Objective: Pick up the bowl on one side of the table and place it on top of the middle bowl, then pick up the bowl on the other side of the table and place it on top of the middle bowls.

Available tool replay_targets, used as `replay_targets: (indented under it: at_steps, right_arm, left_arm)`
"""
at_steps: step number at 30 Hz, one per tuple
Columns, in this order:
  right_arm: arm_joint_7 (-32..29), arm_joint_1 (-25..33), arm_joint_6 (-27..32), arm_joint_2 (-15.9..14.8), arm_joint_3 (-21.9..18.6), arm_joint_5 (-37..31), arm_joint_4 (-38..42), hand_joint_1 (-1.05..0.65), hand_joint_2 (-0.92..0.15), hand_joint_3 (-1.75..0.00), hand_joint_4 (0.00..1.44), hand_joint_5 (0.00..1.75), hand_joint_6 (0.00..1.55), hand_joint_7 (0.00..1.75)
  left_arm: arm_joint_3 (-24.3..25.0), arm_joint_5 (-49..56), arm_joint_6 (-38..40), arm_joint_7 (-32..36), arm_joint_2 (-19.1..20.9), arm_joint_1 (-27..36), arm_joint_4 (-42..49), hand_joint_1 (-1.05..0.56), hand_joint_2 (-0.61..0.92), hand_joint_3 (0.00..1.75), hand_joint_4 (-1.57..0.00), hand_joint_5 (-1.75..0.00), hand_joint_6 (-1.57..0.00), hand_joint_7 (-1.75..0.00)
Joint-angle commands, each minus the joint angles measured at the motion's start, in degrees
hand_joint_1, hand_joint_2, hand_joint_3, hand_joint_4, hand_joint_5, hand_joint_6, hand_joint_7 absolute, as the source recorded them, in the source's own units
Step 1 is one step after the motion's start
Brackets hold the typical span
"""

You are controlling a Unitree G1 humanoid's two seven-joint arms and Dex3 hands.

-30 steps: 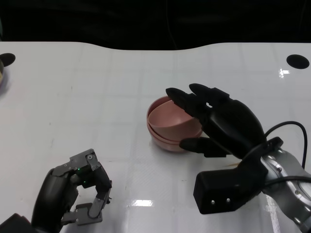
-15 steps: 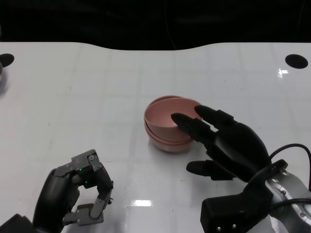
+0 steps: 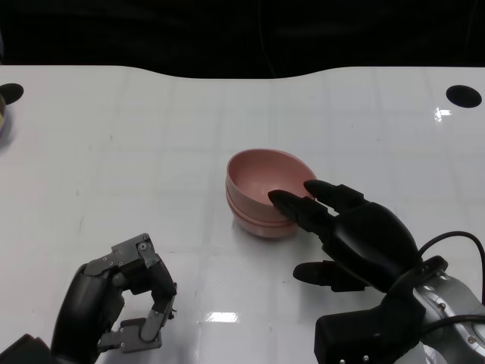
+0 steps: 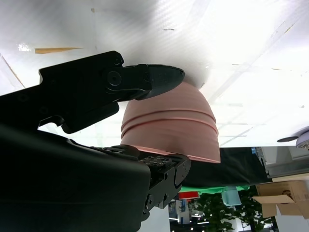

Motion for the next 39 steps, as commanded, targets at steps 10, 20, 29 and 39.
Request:
replay_targets:
  at_steps: [10, 20, 29, 39]
  right_arm:
    - [1.52, 2.56, -0.06, -2.19, -0.36, -0.20, -3.97, -0.71, -0.92, -0.33, 0.24, 0.11, 0.28, 0.05]
    - [-7.34, 5.71, -5.99, -0.49, -3.59, 4.16, -4.33, -0.62, -0.92, -0.30, 0.16, 0.09, 0.16, 0.01]
    - [-12.81, 11.36, -13.47, -2.33, -7.95, 6.62, -7.72, -0.53, -0.92, -0.20, 0.35, 0.27, 0.36, 0.11]
    - [-12.85, 21.56, -20.76, -3.01, -12.80, 12.22, -12.61, -0.30, -0.92, -0.08, 0.62, 0.60, 0.73, 0.22]
  left_arm:
    - [0.45, -0.31, -0.42, -0.61, 0.70, -0.15, 0.31, -0.06, 0.52, 1.20, -0.81, -1.75, -0.71, -1.59]
    - [0.48, 0.09, -1.21, -0.54, 0.87, -0.89, 1.55, -0.06, 0.52, 1.20, -0.82, -1.75, -0.72, -1.58]
    - [0.30, -0.07, -0.44, -0.41, 0.68, -0.59, 1.06, -0.06, 0.52, 1.20, -0.83, -1.75, -0.73, -1.58]
    - [0.24, 0.11, -0.30, -0.01, 0.27, -0.41, 1.27, -0.07, 0.52, 1.21, -0.82, -1.75, -0.72, -1.58]
